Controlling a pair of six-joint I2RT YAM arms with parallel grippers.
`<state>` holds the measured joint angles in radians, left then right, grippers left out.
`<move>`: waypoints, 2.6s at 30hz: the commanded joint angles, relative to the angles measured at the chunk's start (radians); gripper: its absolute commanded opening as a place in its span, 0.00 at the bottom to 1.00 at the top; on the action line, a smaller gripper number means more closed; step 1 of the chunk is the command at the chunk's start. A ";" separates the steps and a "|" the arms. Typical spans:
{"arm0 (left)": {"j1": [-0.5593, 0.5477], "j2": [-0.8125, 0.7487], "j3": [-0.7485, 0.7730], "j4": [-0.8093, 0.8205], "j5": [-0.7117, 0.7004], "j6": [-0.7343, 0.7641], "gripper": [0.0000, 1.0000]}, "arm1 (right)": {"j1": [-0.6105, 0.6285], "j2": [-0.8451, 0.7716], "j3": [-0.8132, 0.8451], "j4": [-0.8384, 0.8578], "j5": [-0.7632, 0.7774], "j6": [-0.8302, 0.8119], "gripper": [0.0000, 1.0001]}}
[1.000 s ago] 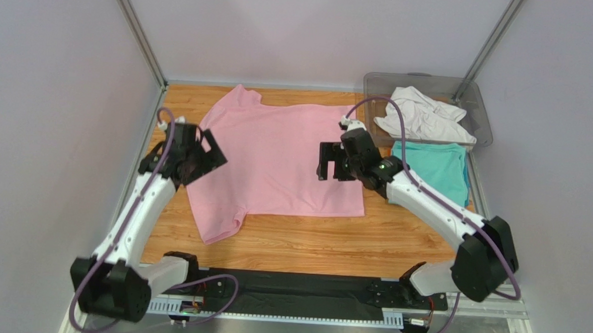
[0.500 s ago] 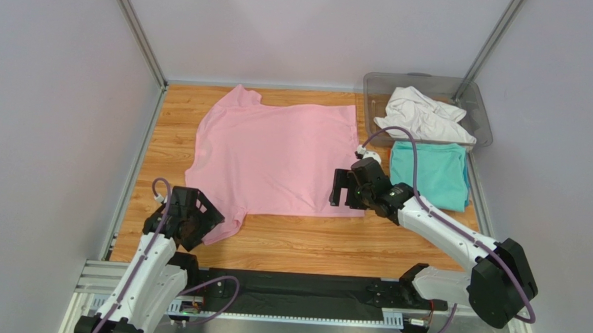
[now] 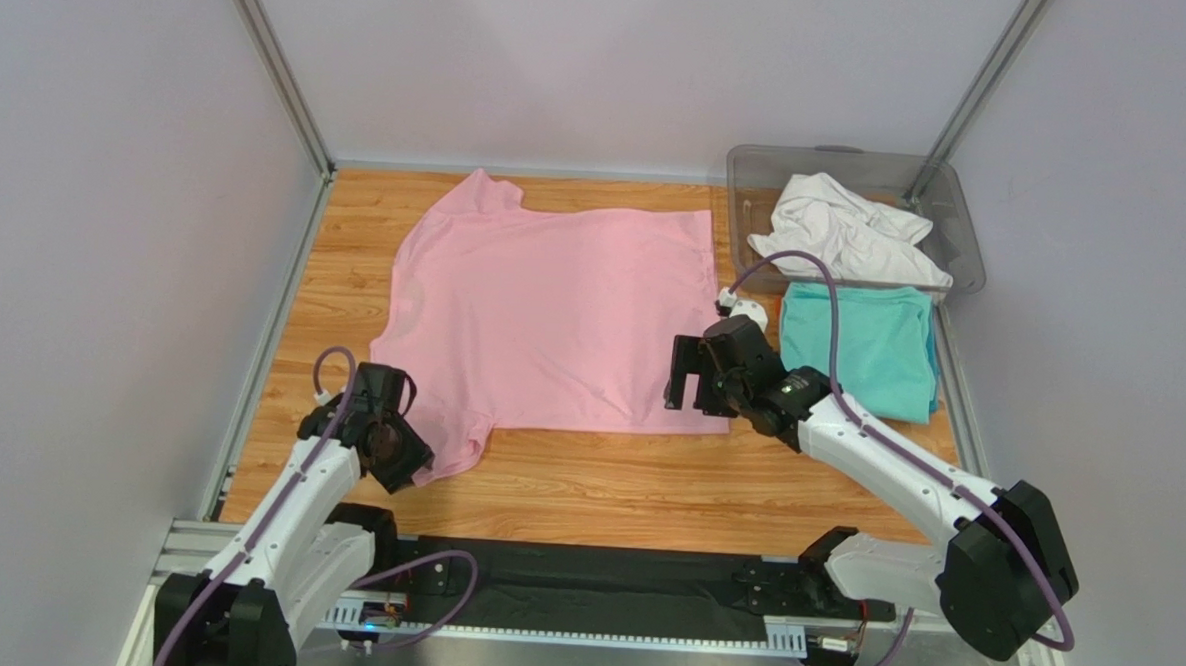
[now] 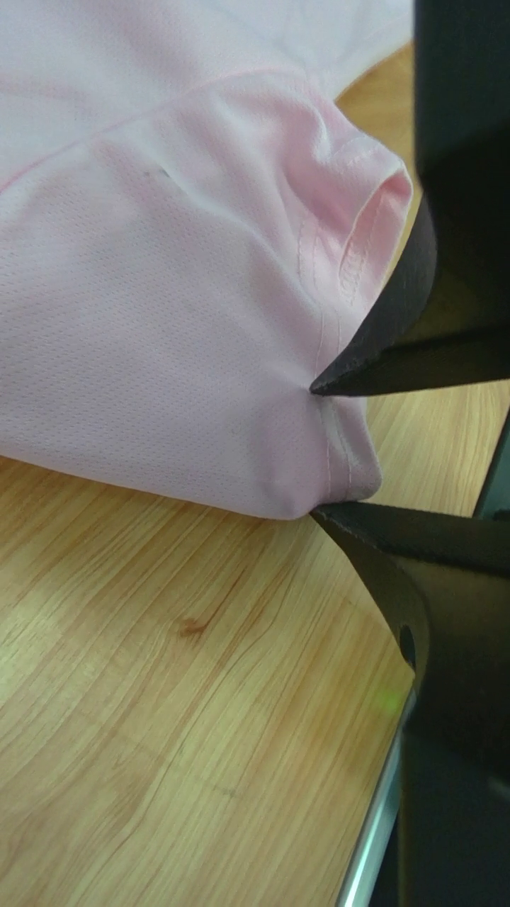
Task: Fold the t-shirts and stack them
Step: Fold the tshirt
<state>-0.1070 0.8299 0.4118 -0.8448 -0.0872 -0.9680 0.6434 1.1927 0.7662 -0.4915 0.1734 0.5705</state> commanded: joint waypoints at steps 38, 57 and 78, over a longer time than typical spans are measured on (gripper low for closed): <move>0.003 -0.037 -0.057 0.170 0.043 0.169 0.00 | -0.010 0.128 -0.179 0.079 0.166 0.196 0.49; -0.006 -0.323 -0.068 0.150 0.089 0.115 0.00 | 0.010 0.006 -0.228 0.077 0.043 0.138 0.00; -0.022 -0.362 0.079 0.058 0.009 0.015 0.00 | 0.048 -0.177 -0.118 -0.076 0.103 0.108 0.00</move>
<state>-0.1242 0.4290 0.4278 -0.8261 -0.0322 -0.9592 0.6960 0.9882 0.5568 -0.5739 0.2184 0.7086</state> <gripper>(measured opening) 0.007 0.007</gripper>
